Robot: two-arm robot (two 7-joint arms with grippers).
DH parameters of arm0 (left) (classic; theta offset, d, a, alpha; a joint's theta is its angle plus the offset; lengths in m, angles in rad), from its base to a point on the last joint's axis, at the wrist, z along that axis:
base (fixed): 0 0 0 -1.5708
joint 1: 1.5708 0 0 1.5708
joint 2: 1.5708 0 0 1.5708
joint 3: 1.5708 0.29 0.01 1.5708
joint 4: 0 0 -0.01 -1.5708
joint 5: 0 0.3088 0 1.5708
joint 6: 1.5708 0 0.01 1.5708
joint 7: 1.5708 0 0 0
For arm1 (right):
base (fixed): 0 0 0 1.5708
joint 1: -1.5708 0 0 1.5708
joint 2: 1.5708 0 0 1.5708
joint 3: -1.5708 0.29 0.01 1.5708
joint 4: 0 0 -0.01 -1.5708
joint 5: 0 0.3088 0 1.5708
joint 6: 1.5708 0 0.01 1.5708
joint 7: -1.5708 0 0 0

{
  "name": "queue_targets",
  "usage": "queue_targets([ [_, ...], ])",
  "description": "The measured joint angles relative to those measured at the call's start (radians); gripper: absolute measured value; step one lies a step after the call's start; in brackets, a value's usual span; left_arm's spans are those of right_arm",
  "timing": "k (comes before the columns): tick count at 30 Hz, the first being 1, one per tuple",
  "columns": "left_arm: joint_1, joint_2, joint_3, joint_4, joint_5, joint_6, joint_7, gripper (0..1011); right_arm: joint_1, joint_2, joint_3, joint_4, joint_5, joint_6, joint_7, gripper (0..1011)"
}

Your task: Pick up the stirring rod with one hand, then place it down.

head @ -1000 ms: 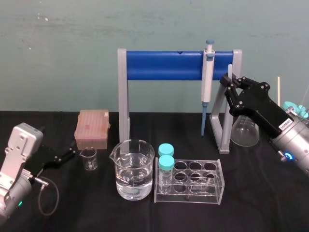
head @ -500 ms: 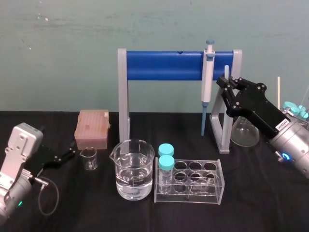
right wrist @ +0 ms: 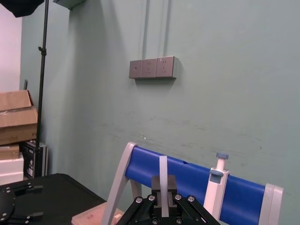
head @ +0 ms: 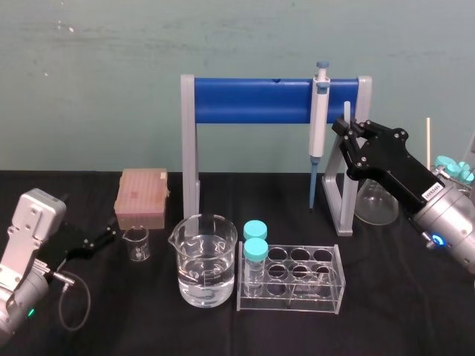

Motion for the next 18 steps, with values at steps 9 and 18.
queue_targets([
  [9, 0.000, 0.000, 0.000, 0.000, 0.000, 0.000, 0.000, 1000, -0.003, 0.002, -0.002, 0.003, 0.039, 0.008, 0.035, 68],
  [18, 0.000, 0.000, 0.000, 0.000, 0.000, 0.000, 0.000, 1000, -0.016, 0.025, -0.042, -0.004, 0.156, 0.018, 0.166, 68],
])
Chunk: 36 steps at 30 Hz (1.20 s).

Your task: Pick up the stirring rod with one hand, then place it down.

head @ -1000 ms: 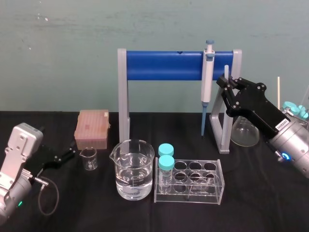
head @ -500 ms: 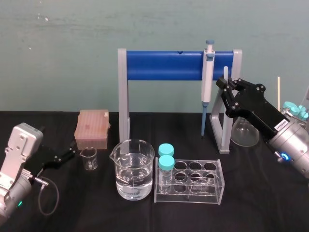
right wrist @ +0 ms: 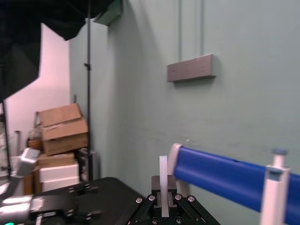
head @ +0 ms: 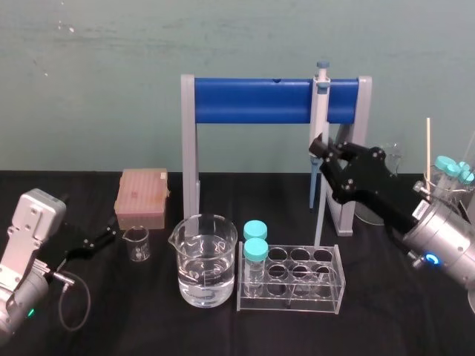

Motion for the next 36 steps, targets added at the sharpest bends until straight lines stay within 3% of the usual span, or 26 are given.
queue_targets([
  [16, 0.000, 0.000, 0.000, 0.000, 0.000, 0.000, 0.000, 1000, 0.015, 0.023, -0.076, 0.060, 0.015, 0.013, 0.027, 68],
  [28, 0.000, 0.000, 0.000, 0.000, 0.000, 0.000, 0.000, 1000, 0.064, -0.002, -0.111, 0.138, -0.009, -0.030, 0.022, 68],
  [36, 0.000, 0.000, 0.000, 0.000, 0.000, 0.000, 0.000, 1000, 0.083, -0.014, -0.134, 0.185, -0.023, -0.024, 0.027, 68],
])
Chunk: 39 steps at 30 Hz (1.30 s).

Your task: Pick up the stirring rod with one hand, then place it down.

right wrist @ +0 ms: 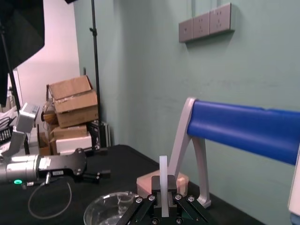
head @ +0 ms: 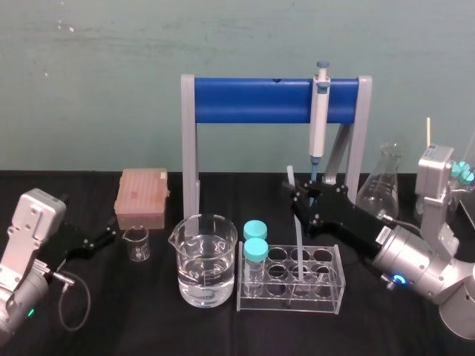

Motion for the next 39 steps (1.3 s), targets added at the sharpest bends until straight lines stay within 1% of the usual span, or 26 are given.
queue_targets([
  [7, 0.000, 0.000, 0.000, 0.000, 0.000, 0.000, 0.000, 1000, 0.013, -0.010, -0.020, 0.046, -0.018, 0.014, 0.000, 68],
  [13, 0.000, 0.000, 0.000, 0.000, 0.000, 0.000, 0.000, 1000, 0.017, -0.015, -0.031, 0.065, -0.027, 0.025, -0.001, 68],
  [22, 0.000, 0.000, 0.000, 0.000, 0.000, 0.000, 0.000, 1000, 0.018, -0.015, -0.040, 0.074, -0.040, 0.037, -0.004, 68],
  [26, 0.000, 0.000, 0.000, 0.000, 0.000, 0.000, 0.000, 1000, 0.017, -0.015, -0.042, 0.075, -0.054, 0.038, -0.019, 68],
  [37, 0.000, 0.000, 0.000, 0.000, 0.000, 0.000, 0.000, 1000, 0.017, -0.015, -0.042, 0.074, -0.052, 0.038, -0.018, 68],
  [39, 0.000, 0.000, 0.000, 0.000, 0.000, 0.000, 0.000, 1000, 0.017, -0.015, -0.042, 0.074, -0.051, 0.038, -0.017, 94],
])
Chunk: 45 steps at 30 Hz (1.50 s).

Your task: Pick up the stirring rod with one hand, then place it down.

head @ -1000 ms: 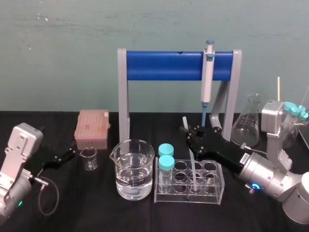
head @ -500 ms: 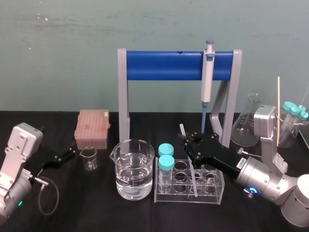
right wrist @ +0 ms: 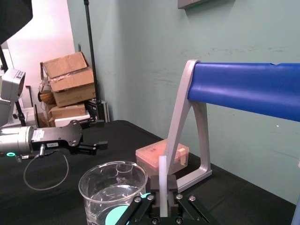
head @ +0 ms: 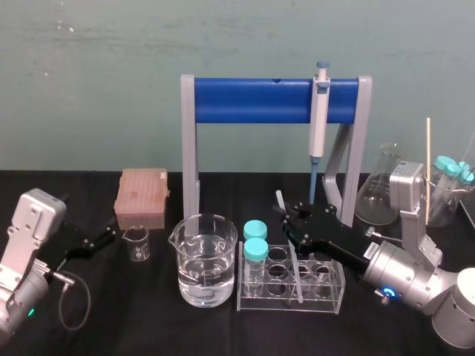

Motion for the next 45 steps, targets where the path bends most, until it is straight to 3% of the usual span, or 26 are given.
queue_targets([
  [24, 0.000, 0.000, 0.000, 0.000, 0.000, 0.000, 0.000, 1000, 0.000, 0.000, 0.001, 0.000, 0.003, 0.000, 0.004, 844],
  [30, 0.000, 0.000, 0.000, 0.000, 0.000, 0.000, 0.000, 1000, -0.009, 0.014, 0.018, -0.029, -0.006, 0.000, -0.020, 984],
  [34, 0.000, 0.000, 0.000, 0.000, 0.000, 0.000, 0.000, 1000, -0.041, 0.023, 0.061, -0.073, -0.024, 0.006, -0.110, 1000],
  [37, 0.000, 0.000, 0.000, 0.000, 0.000, 0.000, 0.000, 1000, -0.076, 0.023, 0.105, -0.110, -0.071, 0.025, -0.246, 1000],
  [38, 0.000, 0.000, 0.000, 0.000, 0.000, 0.000, 0.000, 1000, -0.093, 0.021, 0.123, -0.125, -0.102, 0.043, -0.322, 1002],
  [41, 0.000, 0.000, 0.000, 0.000, 0.000, 0.000, 0.000, 1000, -0.119, 0.015, 0.148, -0.143, -0.155, 0.104, -0.450, 1002],
  [45, 0.000, 0.000, 0.000, 0.000, 0.000, 0.000, 0.000, 1000, -0.136, 0.006, 0.165, -0.150, -0.187, 0.172, -0.526, 1002],
])
